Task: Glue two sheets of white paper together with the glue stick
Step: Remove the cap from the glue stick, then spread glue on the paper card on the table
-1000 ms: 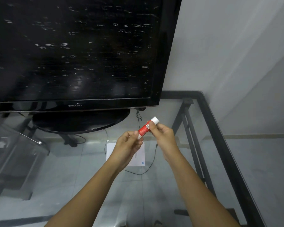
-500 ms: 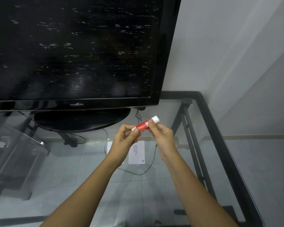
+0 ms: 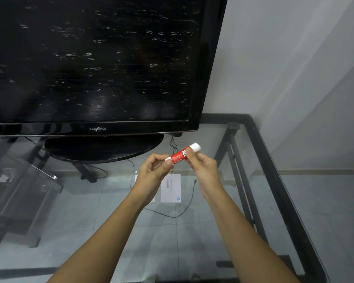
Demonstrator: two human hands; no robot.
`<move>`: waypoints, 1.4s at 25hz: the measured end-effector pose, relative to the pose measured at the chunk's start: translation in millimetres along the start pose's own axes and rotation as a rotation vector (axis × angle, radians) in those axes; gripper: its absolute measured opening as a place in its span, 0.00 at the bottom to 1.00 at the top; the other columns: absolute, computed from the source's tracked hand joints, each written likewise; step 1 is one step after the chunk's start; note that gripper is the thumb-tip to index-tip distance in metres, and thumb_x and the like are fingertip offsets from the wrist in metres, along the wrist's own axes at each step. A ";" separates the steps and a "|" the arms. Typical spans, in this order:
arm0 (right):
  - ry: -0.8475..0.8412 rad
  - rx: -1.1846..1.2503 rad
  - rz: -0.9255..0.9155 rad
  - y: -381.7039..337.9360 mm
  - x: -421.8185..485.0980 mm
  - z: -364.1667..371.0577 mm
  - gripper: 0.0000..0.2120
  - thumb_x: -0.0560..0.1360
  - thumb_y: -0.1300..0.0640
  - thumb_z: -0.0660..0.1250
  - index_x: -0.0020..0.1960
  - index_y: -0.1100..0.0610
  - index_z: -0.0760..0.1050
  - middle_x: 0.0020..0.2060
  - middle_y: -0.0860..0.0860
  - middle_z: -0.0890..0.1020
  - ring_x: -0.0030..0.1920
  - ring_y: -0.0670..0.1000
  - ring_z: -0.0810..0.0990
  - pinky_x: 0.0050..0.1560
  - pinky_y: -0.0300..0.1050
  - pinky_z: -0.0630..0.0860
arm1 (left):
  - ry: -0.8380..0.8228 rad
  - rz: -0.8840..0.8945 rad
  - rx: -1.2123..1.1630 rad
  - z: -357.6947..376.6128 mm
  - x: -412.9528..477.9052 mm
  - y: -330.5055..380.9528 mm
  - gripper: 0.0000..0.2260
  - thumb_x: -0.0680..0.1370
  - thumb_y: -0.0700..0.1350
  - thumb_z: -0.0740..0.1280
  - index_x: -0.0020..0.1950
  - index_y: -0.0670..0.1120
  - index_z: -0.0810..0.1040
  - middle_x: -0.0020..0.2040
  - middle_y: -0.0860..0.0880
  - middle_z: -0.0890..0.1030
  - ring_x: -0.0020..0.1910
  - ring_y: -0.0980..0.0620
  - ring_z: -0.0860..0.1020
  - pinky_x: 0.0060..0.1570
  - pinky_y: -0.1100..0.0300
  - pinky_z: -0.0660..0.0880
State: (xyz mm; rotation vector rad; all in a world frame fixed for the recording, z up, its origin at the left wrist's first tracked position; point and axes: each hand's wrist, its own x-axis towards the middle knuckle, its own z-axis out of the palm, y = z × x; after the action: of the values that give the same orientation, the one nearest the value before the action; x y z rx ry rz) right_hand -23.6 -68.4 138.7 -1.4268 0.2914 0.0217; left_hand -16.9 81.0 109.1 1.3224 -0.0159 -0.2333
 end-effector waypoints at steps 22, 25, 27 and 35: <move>-0.016 -0.046 -0.002 1.7 -4.4 0.6 0.07 0.70 0.44 0.67 0.44 0.45 0.79 0.44 0.45 0.84 0.51 0.46 0.80 0.47 0.34 0.72 | 0.012 0.060 0.036 -3.9 -3.6 -0.9 0.08 0.68 0.50 0.73 0.44 0.52 0.79 0.40 0.56 0.82 0.44 0.58 0.80 0.45 0.64 0.74; -0.007 -0.056 0.000 5.2 -3.3 1.9 0.06 0.69 0.43 0.67 0.40 0.44 0.79 0.40 0.42 0.84 0.48 0.44 0.81 0.43 0.32 0.72 | 0.013 0.123 0.065 -5.5 -3.5 -3.5 0.11 0.67 0.45 0.75 0.47 0.52 0.78 0.46 0.57 0.81 0.48 0.58 0.80 0.43 0.65 0.76; -0.001 -0.089 -0.001 7.9 -1.6 2.5 0.07 0.68 0.41 0.68 0.38 0.43 0.80 0.37 0.41 0.84 0.46 0.43 0.81 0.42 0.32 0.73 | 0.019 0.077 0.080 -5.6 -3.4 -5.6 0.17 0.67 0.50 0.75 0.53 0.51 0.76 0.50 0.53 0.81 0.50 0.54 0.81 0.48 0.62 0.78; -0.007 -0.533 0.027 57.2 27.2 -10.0 0.31 0.72 0.45 0.68 0.71 0.52 0.63 0.63 0.45 0.70 0.60 0.46 0.71 0.53 0.40 0.68 | 0.188 0.016 -0.090 -28.5 -8.8 -14.8 0.15 0.67 0.49 0.72 0.52 0.45 0.79 0.41 0.49 0.85 0.44 0.52 0.83 0.46 0.64 0.78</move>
State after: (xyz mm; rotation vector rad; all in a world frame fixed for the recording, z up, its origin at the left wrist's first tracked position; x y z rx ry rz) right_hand -10.0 -73.9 76.3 -1.9507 0.3122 0.1350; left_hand -23.8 106.5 88.8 1.2491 0.1409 -0.0941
